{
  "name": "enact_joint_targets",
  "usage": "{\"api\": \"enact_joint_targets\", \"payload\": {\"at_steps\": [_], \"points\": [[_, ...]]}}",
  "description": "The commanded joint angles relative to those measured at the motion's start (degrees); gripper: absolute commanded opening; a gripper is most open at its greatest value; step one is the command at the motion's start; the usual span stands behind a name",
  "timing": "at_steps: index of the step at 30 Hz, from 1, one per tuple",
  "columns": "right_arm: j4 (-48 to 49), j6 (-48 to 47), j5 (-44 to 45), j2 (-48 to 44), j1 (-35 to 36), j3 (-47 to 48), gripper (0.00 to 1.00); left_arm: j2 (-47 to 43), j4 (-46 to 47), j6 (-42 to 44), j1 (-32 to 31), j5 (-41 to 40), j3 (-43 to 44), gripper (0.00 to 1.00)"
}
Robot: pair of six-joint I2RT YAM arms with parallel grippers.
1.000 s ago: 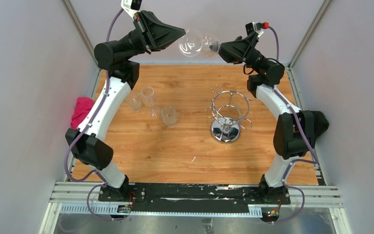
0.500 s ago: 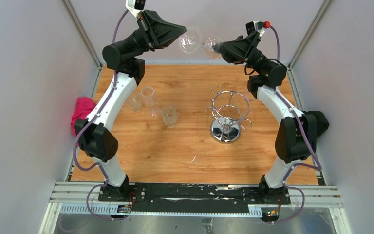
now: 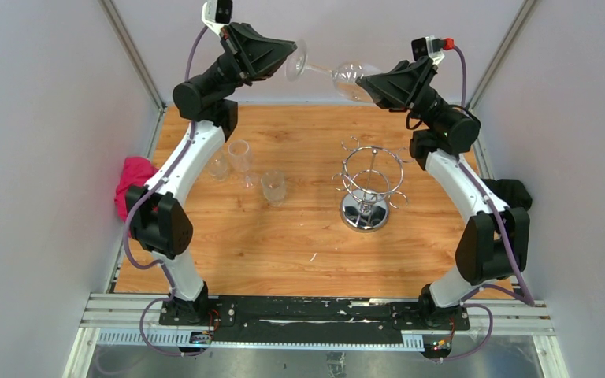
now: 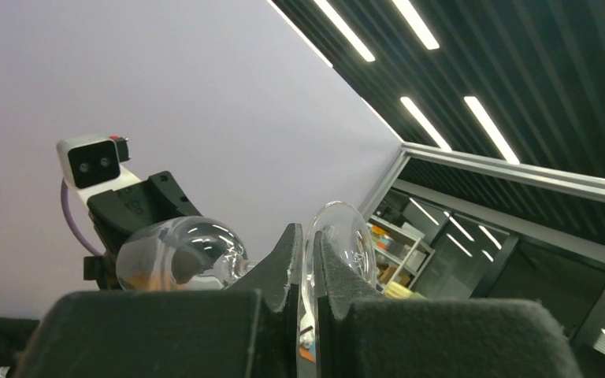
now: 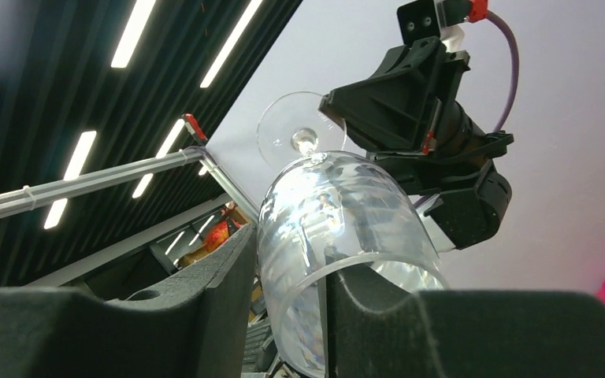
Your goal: Take the wine glass off the wine glass rack
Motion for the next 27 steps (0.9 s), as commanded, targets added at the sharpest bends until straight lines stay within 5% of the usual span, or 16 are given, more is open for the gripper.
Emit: {"api": "enact_joint_targets", "payload": {"at_steps": [1,7,11,16,27], "points": [[5.6,-2.0,0.3,-3.1,2.1,-1.0,0.29,1.2,-1.7,3.5,-0.3,3.0,-3.1,0.00],[5.6,-1.8,0.3,-2.8,2.1,-2.4,0.19,1.8,3.9,0.1,-0.3,2.6,-4.4,0.00],[5.6,-1.1,0.4,-1.8,2.0,-4.0,0.02,0.7,7.4,-1.9,-0.4,2.8,-4.4,0.00],[5.6,-1.1,0.4,-0.9,2.0,-6.2,0.00,-3.1,8.1,-0.7,-0.4,3.8,-6.5,0.00],[5.4,-2.1,-0.3,-2.6,2.1,-7.7,0.00,-7.7,7.8,1.3,-0.4,4.7,-9.9,0.54]]}}
